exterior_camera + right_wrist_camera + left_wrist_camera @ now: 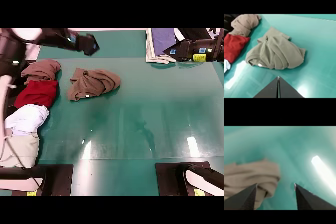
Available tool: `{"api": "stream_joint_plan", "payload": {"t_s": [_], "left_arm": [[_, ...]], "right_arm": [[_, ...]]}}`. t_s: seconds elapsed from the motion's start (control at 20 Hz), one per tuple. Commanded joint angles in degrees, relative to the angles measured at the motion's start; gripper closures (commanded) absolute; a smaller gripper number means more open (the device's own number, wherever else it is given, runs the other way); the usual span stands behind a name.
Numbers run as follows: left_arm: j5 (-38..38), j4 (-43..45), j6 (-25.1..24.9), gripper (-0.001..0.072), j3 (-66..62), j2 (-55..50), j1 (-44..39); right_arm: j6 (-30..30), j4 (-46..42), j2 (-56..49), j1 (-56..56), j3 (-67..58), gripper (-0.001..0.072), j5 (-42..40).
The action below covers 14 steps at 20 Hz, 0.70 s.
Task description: Fold the shirts.
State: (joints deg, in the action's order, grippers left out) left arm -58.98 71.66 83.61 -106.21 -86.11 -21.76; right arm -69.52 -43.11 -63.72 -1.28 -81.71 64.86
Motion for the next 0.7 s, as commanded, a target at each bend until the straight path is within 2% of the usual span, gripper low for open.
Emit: {"api": "stream_joint_plan", "payload": {"t_s": [0.0, 0.15, 0.25, 0.5, 0.55, 0.6, 0.65], "left_arm": [[-1.5, 2.2, 3.3, 0.0157, 0.0, -10.1, 0.0], [-1.4, -1.3, 6.5, 0.0156, 0.0, -19.2, 0.0], [-0.2, -3.9, 6.4, 0.0157, 0.0, -23.3, 0.0], [5.3, -9.4, 6.4, 0.0159, -0.2, -25.9, 0.0], [5.8, -9.6, 6.5, 0.0181, -0.2, -25.3, 0.2], [5.6, -9.6, 6.4, 0.0467, -0.5, -24.8, 0.2], [4.8, -9.2, 6.1, 0.0672, -1.7, -24.2, 0.2]], "right_arm": [[0.0, 0.1, 0.0, 0.0, -0.1, 0.0696, -0.4], [0.0, 0.1, 0.0, 0.0, -0.1, 0.0696, -0.3], [0.0, 0.1, 0.0, 0.0, -0.1, 0.0696, -0.3], [0.0, 0.1, 0.0, 0.0, -0.1, 0.0695, -0.2], [0.0, 0.1, 0.0, 0.0, -0.1, 0.0695, -0.2], [0.0, 0.1, 0.1, 0.0, -0.1, 0.0696, -0.2], [0.0, 0.1, 0.3, 0.0, -0.1, 0.0696, -0.4]]}}
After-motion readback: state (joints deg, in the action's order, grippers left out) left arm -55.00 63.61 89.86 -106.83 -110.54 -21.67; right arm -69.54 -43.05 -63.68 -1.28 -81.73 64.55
